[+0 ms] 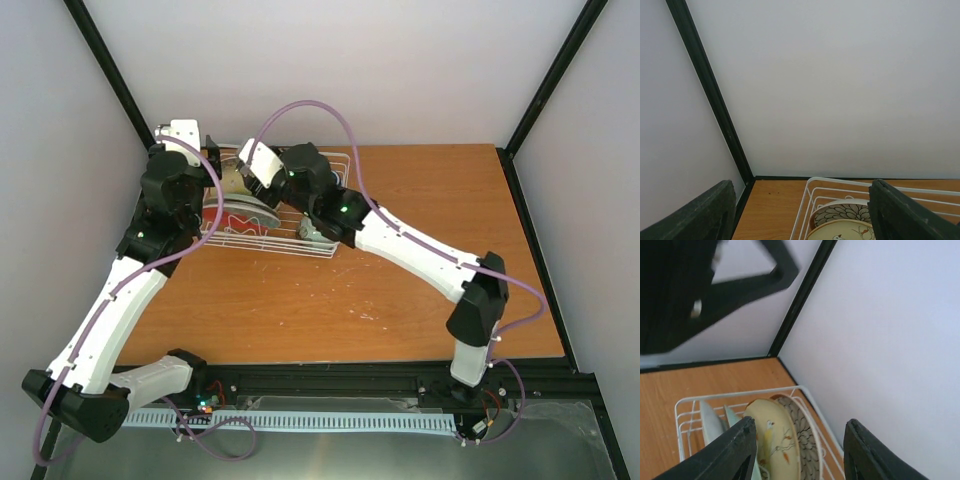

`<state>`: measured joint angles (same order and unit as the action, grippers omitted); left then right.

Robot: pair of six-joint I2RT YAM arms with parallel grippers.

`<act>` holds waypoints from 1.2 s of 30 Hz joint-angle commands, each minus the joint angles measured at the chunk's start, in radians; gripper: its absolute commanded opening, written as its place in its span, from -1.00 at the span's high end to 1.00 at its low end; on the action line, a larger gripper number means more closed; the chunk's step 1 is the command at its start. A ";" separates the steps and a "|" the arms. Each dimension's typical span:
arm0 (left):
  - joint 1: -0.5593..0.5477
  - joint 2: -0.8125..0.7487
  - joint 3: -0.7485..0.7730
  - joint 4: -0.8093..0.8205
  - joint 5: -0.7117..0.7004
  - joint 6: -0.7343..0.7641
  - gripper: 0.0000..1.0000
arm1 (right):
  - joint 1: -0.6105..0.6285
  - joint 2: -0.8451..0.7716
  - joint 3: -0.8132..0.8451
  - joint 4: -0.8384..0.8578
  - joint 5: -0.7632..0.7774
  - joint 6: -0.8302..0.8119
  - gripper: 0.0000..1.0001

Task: Load the mixed dishes into the dish rack

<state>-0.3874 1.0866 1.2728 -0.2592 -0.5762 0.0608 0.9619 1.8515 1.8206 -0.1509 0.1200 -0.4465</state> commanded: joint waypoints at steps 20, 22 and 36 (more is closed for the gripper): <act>0.004 -0.081 -0.091 0.057 0.090 -0.047 -0.72 | -0.159 -0.776 -0.822 0.094 0.527 0.498 -0.43; 0.004 -0.080 -0.118 0.060 0.089 -0.071 -0.83 | -0.217 -0.823 -0.871 -0.015 0.531 0.602 -0.47; 0.012 -0.050 -0.192 0.106 0.233 -0.204 -0.90 | -0.278 -0.724 -1.006 -0.356 0.499 0.966 -0.65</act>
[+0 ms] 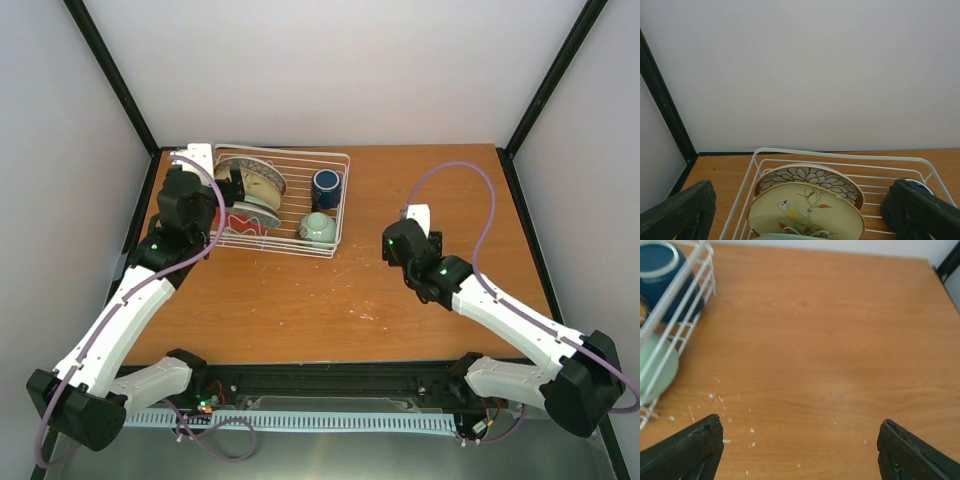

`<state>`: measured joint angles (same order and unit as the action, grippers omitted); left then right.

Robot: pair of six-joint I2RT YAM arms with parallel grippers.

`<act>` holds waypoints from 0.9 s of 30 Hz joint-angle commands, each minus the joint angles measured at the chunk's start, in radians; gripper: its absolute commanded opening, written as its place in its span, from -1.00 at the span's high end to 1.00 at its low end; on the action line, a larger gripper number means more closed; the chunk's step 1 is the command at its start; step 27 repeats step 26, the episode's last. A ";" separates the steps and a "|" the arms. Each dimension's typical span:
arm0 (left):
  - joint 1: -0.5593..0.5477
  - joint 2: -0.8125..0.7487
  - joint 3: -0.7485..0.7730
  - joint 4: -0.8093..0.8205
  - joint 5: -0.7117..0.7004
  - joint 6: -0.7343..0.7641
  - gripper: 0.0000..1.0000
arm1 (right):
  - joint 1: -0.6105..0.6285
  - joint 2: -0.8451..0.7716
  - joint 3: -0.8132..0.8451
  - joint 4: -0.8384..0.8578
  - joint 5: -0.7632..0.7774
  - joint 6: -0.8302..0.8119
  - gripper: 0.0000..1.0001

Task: Load the mixed dishes into the dish rack

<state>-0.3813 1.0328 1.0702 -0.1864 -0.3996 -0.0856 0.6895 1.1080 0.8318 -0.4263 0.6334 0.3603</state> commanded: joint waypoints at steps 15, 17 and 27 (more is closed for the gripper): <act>0.009 -0.017 -0.011 0.008 0.087 -0.083 -0.90 | -0.005 -0.089 -0.088 -0.117 0.029 0.314 -0.69; 0.008 -0.011 -0.009 0.009 0.093 -0.086 -0.90 | -0.005 -0.119 -0.101 -0.125 0.045 0.329 -0.69; 0.009 -0.002 -0.007 0.013 0.105 -0.086 -0.90 | -0.005 -0.185 -0.127 -0.172 0.115 0.372 -0.78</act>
